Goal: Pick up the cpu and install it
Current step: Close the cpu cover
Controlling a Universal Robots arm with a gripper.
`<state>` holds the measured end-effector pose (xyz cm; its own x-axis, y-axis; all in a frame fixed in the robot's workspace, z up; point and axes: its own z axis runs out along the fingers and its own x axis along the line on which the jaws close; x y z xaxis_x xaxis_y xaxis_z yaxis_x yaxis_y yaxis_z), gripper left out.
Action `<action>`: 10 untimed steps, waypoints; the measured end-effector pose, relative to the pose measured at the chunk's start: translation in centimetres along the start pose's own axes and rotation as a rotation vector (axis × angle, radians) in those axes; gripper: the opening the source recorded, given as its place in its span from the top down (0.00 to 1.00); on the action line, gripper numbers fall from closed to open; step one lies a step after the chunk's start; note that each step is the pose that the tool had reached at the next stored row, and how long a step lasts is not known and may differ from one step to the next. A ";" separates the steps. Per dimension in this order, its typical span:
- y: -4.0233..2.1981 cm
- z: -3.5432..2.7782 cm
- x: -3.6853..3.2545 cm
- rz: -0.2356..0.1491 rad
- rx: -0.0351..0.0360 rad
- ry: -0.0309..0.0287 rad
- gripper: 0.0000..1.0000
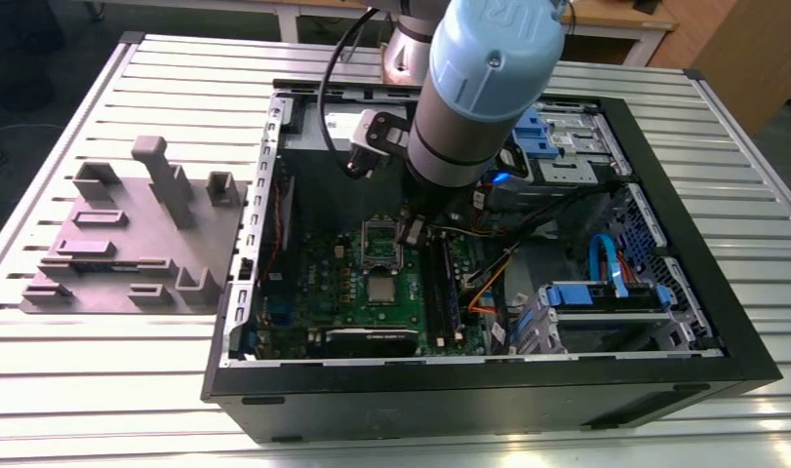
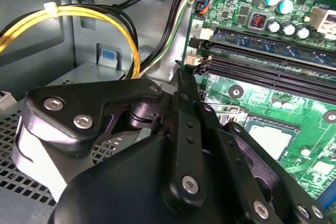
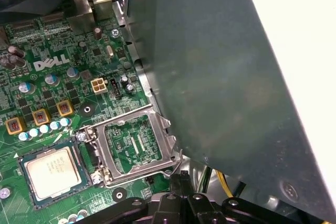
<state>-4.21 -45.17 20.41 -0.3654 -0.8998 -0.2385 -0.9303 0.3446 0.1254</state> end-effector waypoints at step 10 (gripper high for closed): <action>0.07 0.05 -0.26 0.008 -0.0004 -0.0070 0.90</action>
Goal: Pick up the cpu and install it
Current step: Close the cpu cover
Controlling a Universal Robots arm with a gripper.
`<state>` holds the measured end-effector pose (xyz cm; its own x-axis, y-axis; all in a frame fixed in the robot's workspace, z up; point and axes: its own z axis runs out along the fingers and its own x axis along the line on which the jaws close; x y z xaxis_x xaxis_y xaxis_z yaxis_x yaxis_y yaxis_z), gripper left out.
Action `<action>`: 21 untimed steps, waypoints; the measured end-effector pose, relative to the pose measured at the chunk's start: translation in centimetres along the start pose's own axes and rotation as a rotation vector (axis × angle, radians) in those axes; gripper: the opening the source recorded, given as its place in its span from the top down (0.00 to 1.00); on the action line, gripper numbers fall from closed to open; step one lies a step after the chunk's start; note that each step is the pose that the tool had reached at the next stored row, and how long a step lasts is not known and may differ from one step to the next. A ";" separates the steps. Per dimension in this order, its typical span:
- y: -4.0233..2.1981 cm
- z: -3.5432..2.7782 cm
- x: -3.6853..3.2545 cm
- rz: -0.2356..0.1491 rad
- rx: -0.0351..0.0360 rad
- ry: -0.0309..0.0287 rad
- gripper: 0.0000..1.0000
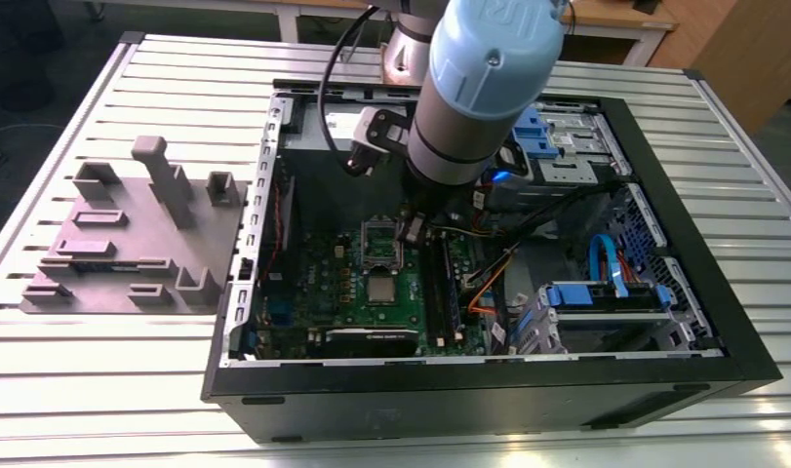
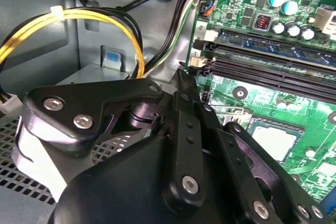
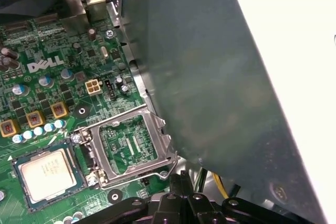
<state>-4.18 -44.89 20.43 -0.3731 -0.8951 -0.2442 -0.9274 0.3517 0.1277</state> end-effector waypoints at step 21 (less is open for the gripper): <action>0.40 0.32 -0.05 0.008 -0.0051 0.0096 0.90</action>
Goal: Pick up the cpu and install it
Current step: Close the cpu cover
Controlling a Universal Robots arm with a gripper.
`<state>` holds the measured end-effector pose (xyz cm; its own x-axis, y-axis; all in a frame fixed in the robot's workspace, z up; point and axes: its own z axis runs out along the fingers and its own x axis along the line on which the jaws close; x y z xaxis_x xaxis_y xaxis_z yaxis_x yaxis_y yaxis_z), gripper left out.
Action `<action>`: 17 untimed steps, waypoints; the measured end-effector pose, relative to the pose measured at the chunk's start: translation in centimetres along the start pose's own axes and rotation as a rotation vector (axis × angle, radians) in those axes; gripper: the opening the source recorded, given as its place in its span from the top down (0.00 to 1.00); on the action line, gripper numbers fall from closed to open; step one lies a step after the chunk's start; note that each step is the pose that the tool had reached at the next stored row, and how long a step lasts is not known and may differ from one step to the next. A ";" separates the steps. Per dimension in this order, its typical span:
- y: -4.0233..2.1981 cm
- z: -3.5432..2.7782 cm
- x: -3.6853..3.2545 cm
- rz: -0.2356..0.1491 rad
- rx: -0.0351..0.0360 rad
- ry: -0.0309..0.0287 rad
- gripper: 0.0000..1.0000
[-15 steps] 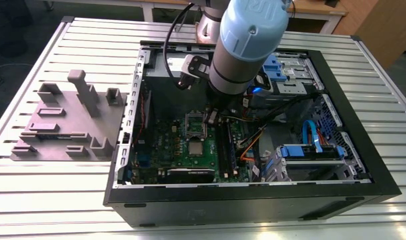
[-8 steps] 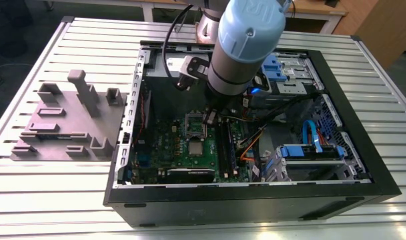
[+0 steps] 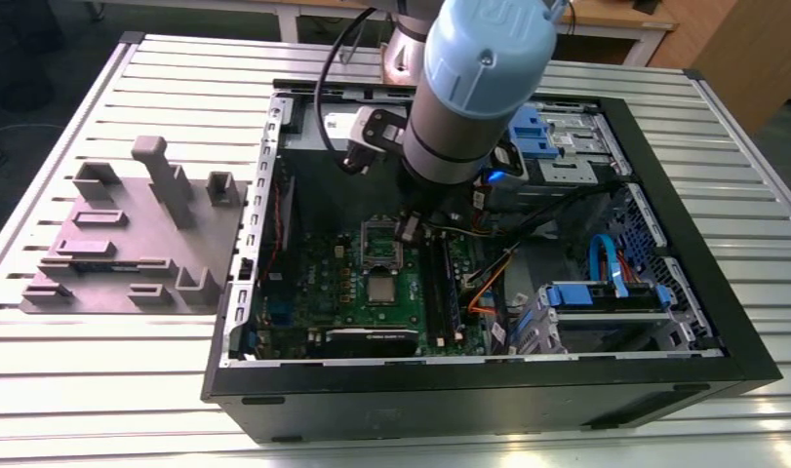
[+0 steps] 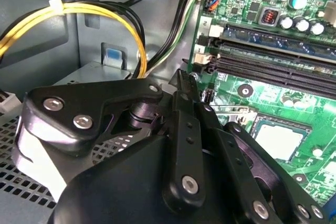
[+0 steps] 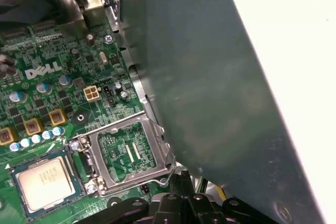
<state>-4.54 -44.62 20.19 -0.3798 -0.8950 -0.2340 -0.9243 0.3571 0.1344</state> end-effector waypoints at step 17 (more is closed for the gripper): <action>0.22 -1.28 -0.37 0.015 0.0051 0.0516 0.90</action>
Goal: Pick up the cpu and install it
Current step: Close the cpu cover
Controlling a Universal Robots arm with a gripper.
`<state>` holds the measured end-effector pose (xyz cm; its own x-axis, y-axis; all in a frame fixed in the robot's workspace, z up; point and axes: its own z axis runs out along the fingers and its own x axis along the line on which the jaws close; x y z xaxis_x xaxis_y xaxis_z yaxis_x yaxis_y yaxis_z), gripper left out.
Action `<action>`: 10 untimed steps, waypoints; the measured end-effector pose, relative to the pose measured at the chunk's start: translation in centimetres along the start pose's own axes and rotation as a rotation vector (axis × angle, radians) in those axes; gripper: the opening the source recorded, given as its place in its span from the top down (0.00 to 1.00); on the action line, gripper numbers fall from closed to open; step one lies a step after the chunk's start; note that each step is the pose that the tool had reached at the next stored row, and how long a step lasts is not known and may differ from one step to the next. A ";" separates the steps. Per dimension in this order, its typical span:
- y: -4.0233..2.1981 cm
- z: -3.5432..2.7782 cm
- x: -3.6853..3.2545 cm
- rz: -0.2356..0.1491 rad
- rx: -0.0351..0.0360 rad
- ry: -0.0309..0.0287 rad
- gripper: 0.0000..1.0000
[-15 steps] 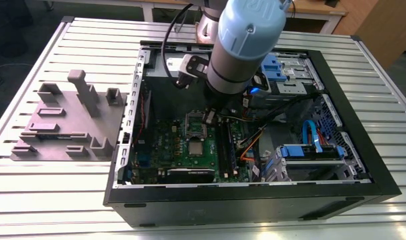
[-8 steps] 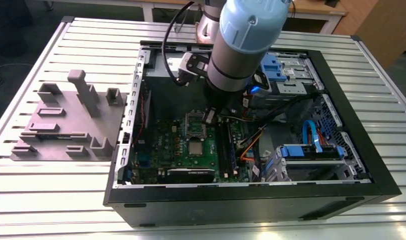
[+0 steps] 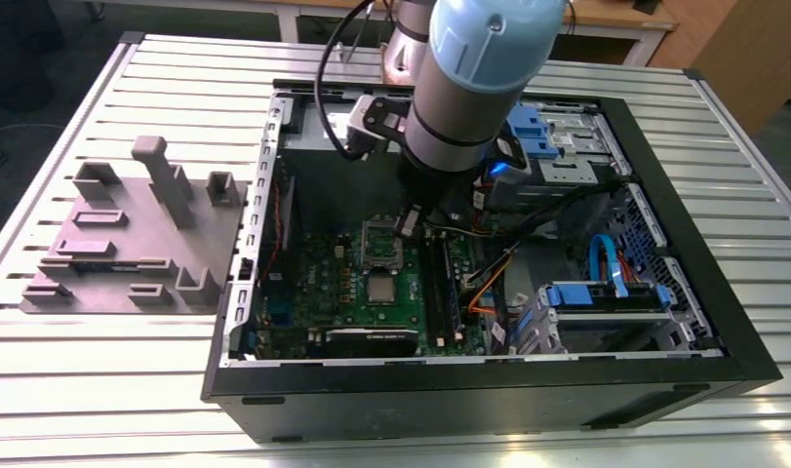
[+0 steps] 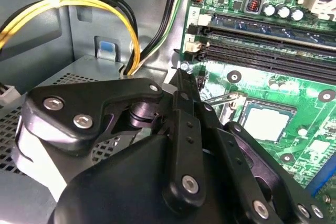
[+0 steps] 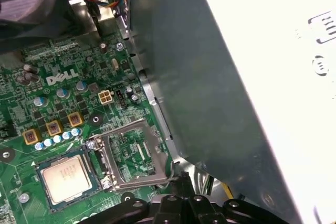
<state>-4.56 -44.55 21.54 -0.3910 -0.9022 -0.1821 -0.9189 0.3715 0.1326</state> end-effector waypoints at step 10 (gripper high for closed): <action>0.12 -0.70 -0.13 0.000 0.0014 0.0030 0.90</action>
<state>-4.58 -44.55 22.26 -0.3910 -0.9028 -0.1792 -0.9189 0.3719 0.1313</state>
